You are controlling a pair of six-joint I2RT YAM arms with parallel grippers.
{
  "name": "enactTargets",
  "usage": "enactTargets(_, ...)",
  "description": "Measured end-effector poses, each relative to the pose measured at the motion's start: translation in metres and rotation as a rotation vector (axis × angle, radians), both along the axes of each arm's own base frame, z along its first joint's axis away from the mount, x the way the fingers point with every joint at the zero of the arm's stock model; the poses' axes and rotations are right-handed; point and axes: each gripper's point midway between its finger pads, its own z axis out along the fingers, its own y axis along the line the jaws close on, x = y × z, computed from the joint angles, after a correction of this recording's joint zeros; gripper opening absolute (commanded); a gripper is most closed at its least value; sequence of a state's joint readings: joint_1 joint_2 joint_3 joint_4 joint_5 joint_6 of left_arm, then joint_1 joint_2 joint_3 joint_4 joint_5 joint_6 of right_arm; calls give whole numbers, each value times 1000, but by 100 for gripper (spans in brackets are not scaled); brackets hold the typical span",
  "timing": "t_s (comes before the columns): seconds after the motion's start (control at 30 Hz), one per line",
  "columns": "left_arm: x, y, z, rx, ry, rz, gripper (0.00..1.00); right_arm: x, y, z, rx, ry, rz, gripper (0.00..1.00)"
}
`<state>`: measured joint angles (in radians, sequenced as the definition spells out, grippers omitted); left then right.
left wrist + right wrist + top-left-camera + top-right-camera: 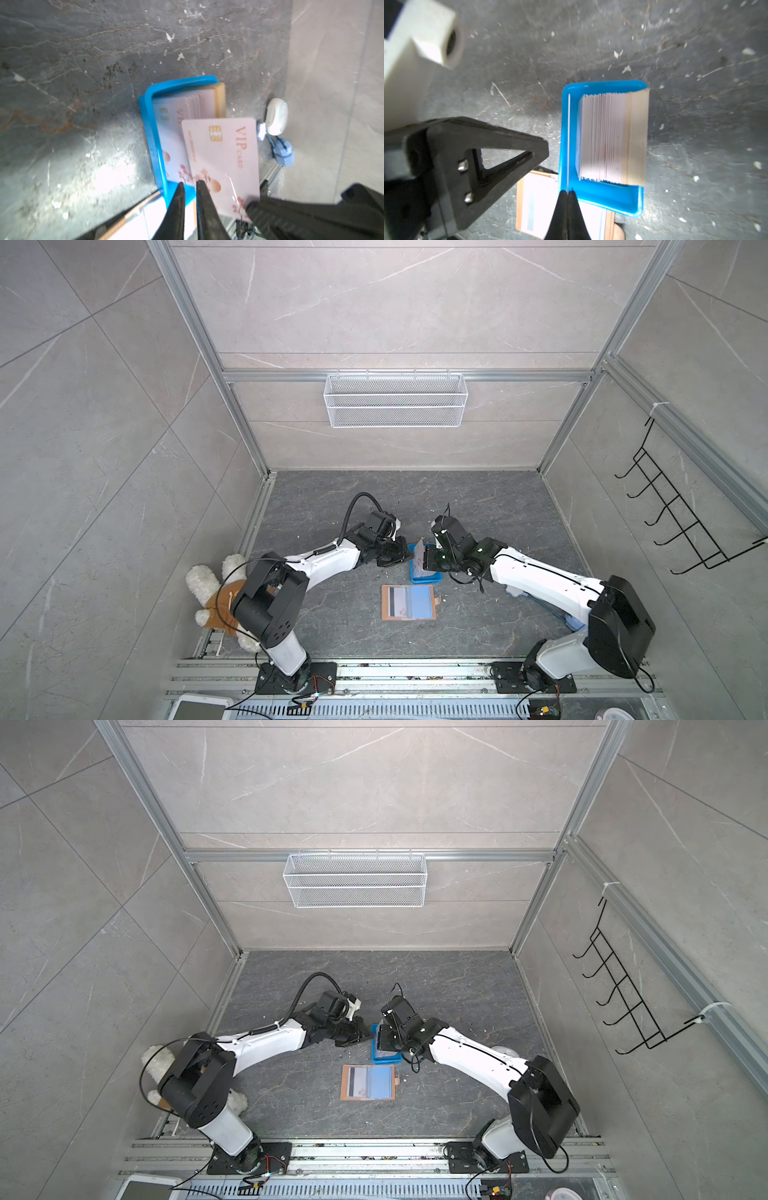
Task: Insert credit cards into a card holder
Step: Pick up the credit card from the storage box, then insert the credit card into the card slot.
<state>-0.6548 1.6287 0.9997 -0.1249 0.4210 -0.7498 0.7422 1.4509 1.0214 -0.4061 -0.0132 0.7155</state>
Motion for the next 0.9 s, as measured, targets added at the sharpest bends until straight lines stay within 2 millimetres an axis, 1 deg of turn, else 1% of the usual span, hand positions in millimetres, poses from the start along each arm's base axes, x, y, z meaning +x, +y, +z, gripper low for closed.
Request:
enactTargets(0.1, -8, 6, 18, -27, -35, 0, 16, -4, -4, 19, 26, -34, -3, 0)
enactTargets(0.2, -18, 13, 31, -52, -67, 0, 19, -8, -8, 35, 53, -65, -2, 0)
enactTargets(0.33, -30, 24, 39, -95, -93, 3, 22, -16, -17, 48, 90, -86, -2, 0)
enactTargets(0.5, -45, 30, 42, -172, -92, -3, 26, -24, -33, 54, 137, -90, -11, 0)
enactTargets(0.67, -50, 25, 59, -274, -111, -27, 28, -35, -44, 60, 204, -100, -7, 0)
enactTargets(0.9, -56, 14, 82, -437, -119, -58, 31, -49, -49, 78, 374, -128, 12, 0)
